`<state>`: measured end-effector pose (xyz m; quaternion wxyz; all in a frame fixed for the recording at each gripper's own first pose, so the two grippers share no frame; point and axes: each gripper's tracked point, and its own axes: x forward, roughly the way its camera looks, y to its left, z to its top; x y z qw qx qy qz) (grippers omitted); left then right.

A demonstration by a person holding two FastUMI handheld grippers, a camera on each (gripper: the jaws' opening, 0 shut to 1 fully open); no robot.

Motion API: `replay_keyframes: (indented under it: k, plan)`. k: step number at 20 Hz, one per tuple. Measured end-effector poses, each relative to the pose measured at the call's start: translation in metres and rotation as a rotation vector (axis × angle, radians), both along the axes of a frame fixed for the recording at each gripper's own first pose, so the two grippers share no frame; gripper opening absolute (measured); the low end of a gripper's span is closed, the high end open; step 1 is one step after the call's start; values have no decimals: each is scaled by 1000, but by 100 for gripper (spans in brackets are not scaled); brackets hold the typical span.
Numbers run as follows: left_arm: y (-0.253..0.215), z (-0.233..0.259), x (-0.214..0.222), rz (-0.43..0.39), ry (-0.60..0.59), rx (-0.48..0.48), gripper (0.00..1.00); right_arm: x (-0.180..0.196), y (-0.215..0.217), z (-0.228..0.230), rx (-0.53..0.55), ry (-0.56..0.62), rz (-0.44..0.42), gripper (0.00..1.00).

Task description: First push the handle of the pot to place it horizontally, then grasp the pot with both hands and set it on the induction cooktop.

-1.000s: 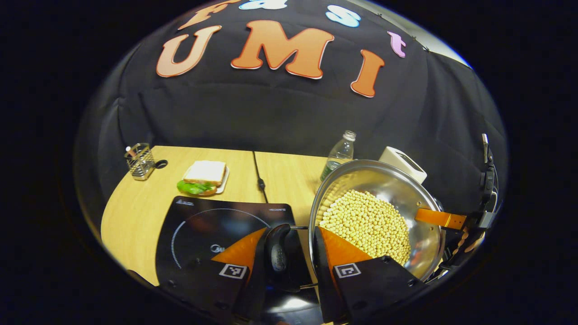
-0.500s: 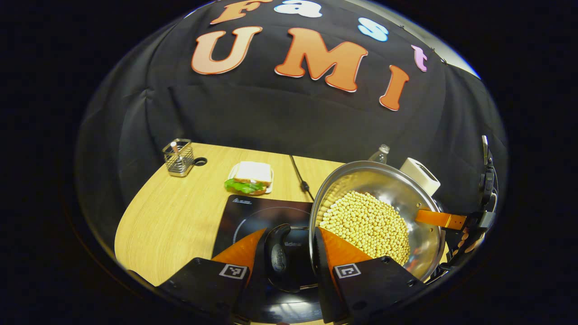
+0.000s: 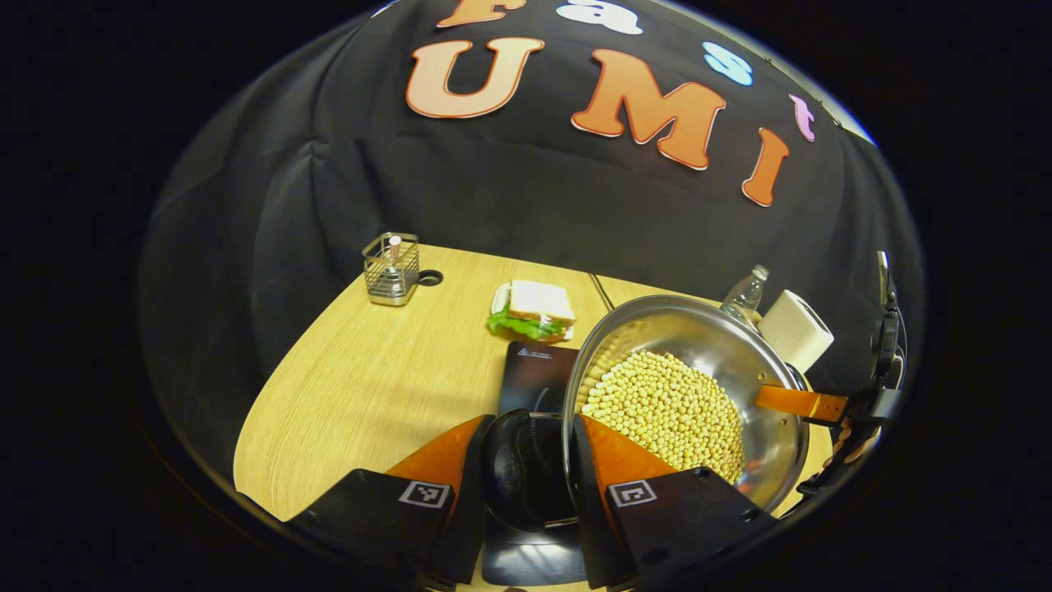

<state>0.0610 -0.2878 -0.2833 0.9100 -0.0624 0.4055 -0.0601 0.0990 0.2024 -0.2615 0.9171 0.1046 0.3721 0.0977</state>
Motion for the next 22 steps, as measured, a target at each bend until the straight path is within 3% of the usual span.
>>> replay_keyframes:
  k: [4,5,6,7,9,13,14,16,18,19,22]
  plan:
    - [-3,2,-4,13,49,-5,53,-1,19,-19,-2,51,20,55]
    - [-4,-1,-3,9,63,-7,58,0,20,-21,-7,57,19,55]
    - [-6,-7,-2,8,72,-12,53,0,19,-25,-12,59,16,55]
    - [-7,-9,0,3,78,-16,58,1,17,-28,-16,62,12,55]
    - [-7,-10,1,-6,77,-23,54,4,14,-29,-26,54,8,55]
    - [-3,-14,0,-3,96,-18,58,3,7,-30,-21,59,-1,57]
    - [-5,-12,3,11,91,-14,65,1,7,-28,-6,63,-2,58]
    - [-1,-5,6,38,61,14,65,2,1,-11,10,14,0,62]
    - [7,20,16,56,-32,66,80,2,-10,18,7,-51,-3,68]
    - [9,40,19,62,-86,90,91,2,-19,36,-7,-92,-9,76]
    - [1,114,12,83,-215,53,95,-6,-58,89,-81,-223,-38,92]
